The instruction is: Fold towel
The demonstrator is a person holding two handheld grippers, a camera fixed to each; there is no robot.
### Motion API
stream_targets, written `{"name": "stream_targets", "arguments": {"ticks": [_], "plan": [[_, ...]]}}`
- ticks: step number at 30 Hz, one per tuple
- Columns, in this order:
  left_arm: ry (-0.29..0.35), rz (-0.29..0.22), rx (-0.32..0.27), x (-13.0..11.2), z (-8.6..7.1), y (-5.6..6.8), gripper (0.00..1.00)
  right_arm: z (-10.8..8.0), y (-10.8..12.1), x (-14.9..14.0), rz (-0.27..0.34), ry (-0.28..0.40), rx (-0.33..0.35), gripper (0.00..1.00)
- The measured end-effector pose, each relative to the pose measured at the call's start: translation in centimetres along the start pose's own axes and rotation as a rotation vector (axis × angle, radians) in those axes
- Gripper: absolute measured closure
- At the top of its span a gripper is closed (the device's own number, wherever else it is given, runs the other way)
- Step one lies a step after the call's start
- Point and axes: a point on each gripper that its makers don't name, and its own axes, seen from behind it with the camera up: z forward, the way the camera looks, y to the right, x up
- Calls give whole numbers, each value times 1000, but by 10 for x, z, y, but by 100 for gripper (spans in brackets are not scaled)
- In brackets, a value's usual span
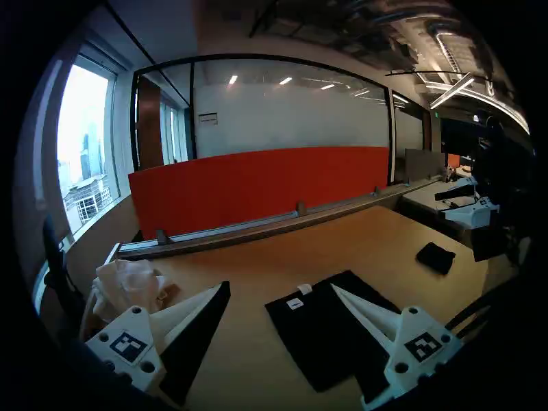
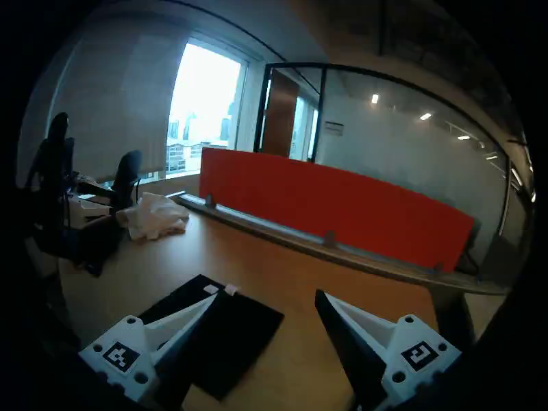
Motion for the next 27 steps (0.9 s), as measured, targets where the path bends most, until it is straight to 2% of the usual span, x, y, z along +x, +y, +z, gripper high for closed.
{"name": "stream_targets", "arguments": {"ticks": [8, 17, 27], "plan": [[-34, 3, -27, -24, 2, 9, 2, 7, -13, -22, -19, -50, 40, 0], [-95, 39, -80, -65, 8, 28, 2, 16, -28, -71, -25, -134, 77, 0], [-173, 39, -125, -117, 24, 46, 2, 29, -42, -123, -41, -213, 113, 0]]}}
